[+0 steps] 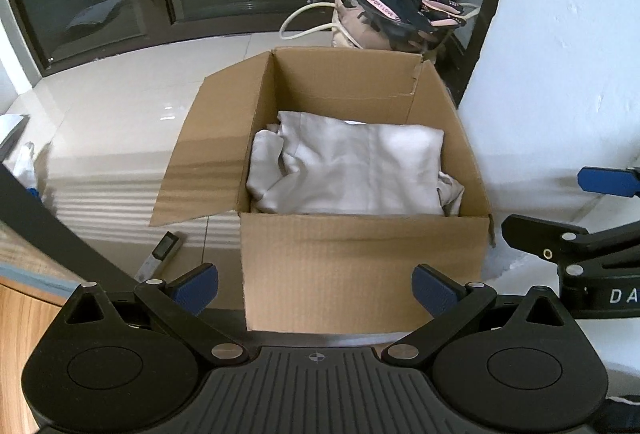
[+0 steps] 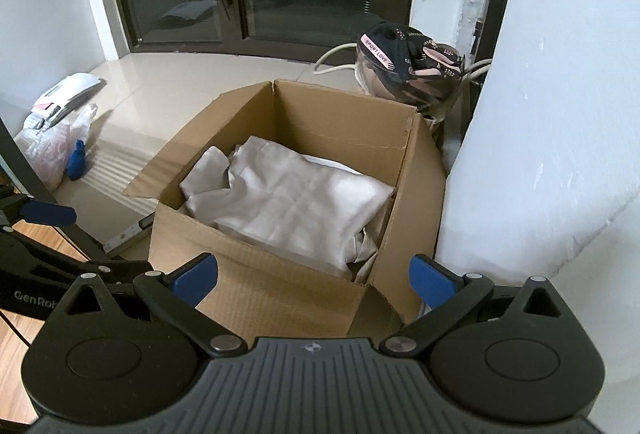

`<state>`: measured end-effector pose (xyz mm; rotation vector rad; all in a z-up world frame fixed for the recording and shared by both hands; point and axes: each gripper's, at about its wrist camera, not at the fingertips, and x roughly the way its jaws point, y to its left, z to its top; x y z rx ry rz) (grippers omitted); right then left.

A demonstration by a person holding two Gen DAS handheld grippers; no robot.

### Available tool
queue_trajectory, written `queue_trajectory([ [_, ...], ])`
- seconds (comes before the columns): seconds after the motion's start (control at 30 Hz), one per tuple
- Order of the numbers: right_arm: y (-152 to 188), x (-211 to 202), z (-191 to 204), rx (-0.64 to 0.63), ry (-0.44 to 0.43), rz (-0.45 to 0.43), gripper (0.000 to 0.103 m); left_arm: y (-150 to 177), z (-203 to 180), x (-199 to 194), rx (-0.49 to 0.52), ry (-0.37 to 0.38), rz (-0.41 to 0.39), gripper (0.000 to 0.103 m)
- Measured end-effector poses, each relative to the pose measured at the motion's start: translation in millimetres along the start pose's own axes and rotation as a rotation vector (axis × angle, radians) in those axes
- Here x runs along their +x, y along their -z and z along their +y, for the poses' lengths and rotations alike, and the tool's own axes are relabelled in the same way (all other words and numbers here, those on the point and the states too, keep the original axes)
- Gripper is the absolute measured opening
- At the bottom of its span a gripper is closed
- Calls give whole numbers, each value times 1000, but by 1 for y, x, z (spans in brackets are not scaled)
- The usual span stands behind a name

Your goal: Fold clothes

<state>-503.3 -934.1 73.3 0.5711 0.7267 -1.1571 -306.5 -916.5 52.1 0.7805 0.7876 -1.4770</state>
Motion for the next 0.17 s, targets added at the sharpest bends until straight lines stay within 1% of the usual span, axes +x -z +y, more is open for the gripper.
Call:
queue_trajectory([
  [0.17,0,0,-2,-16,-11,-1,103,1,-2,-3,-10,-15,-9,103],
])
